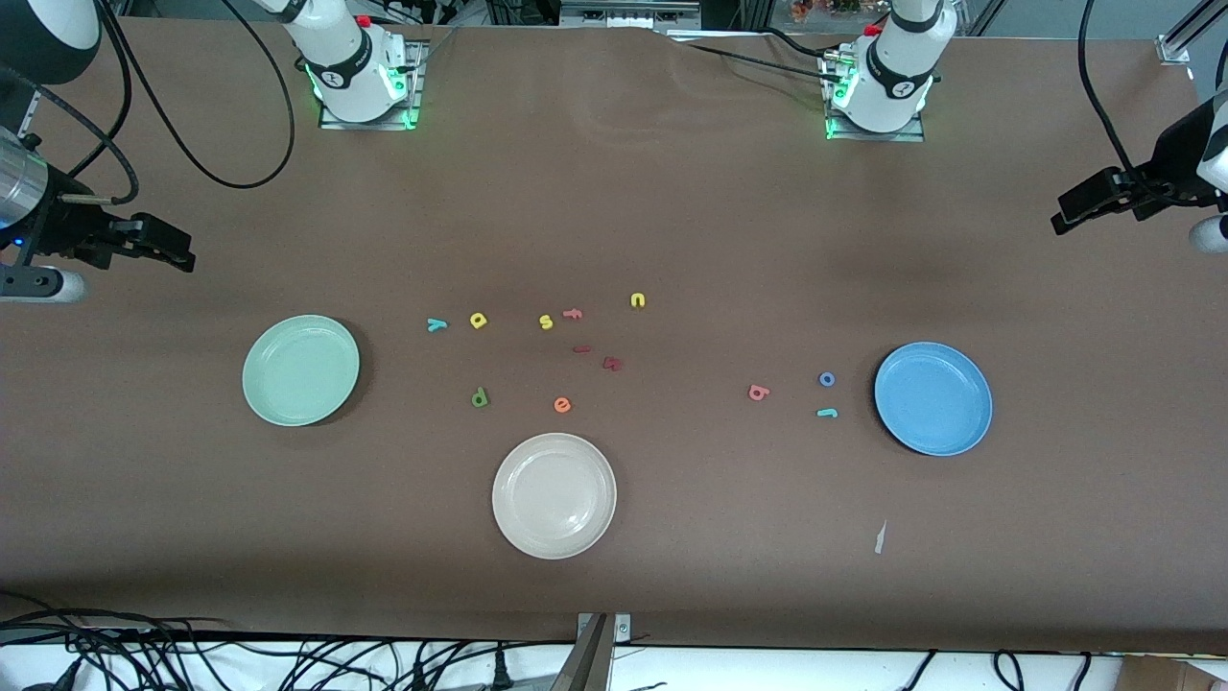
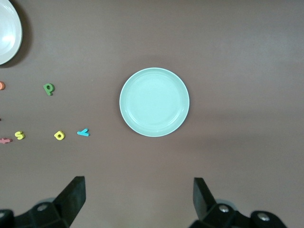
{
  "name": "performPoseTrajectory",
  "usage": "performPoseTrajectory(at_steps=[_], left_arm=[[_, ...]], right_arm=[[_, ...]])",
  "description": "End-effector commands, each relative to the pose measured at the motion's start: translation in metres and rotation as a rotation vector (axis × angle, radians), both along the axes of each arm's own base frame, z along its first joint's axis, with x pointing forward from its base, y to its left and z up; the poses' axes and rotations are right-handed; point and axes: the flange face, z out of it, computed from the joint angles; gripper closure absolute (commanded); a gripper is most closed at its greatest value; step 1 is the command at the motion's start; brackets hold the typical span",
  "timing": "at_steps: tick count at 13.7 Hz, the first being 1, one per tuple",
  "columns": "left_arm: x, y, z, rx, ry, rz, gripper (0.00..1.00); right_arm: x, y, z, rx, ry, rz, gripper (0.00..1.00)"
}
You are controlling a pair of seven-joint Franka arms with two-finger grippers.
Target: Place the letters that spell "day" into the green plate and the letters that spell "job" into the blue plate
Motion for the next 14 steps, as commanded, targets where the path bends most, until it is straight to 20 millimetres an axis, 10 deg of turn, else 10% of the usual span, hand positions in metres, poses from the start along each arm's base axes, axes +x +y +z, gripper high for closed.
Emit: performPoseTrajectory(at_steps=[1,3,5,14], left_arm=[[0.003,-0.002,0.007,-0.009,-0.011,0.008,0.0],[0.003,-0.002,0.006,-0.008,-0.01,0.008,0.0],[0.003,-0.002,0.007,-0.008,-0.011,0.009,0.0],[0.004,-0.009,0.011,-0.004,-0.022,-0.007,0.0]], right_arm=[[0.005,0.003,-0.012,0.03,0.011,0.003,0.0],[0.019,0.009,-0.03,0.04,-0.001,0.008,0.0],[0.039,0.048,-0.088,-0.011,0.075,0.078,0.0],[0.006,0.089,-0.131,0.05,0.194,0.107,0.0]])
